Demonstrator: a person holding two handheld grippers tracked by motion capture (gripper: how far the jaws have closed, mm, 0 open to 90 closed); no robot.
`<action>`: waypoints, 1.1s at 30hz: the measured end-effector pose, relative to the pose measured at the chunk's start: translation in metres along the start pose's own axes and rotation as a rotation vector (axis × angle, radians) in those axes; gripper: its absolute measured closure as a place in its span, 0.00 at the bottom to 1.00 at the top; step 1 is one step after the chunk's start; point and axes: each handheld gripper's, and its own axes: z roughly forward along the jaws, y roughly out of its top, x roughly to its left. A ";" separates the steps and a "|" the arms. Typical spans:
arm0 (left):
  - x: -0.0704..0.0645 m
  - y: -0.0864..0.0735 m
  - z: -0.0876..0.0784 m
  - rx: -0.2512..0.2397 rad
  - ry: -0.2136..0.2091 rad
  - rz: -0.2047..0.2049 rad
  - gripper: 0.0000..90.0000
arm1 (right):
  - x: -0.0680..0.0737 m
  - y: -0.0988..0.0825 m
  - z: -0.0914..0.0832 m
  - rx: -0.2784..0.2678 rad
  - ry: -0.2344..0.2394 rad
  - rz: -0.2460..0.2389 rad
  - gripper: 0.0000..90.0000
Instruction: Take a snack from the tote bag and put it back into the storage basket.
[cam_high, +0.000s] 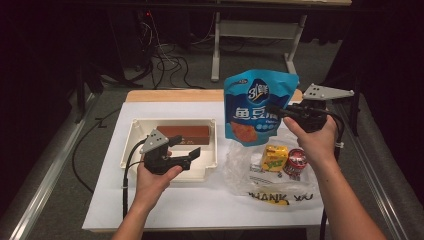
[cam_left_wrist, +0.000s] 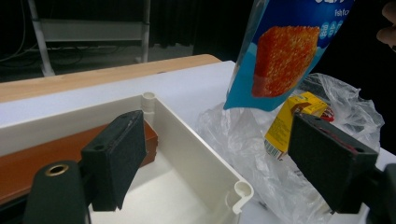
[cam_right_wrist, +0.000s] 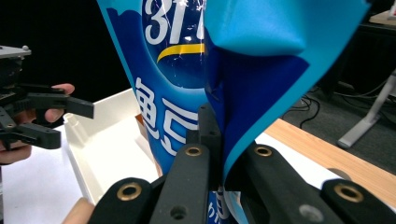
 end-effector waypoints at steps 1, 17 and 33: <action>-0.001 0.002 0.000 0.000 -0.004 0.003 0.23 | 0.002 0.001 0.001 -0.002 0.006 0.005 1.00; -0.015 0.035 0.013 -0.034 0.039 0.037 0.35 | 0.021 0.005 0.016 -0.007 0.053 -0.012 1.00; -0.022 0.058 0.014 -0.071 0.009 0.054 0.35 | 0.041 0.009 0.034 -0.005 0.104 -0.014 1.00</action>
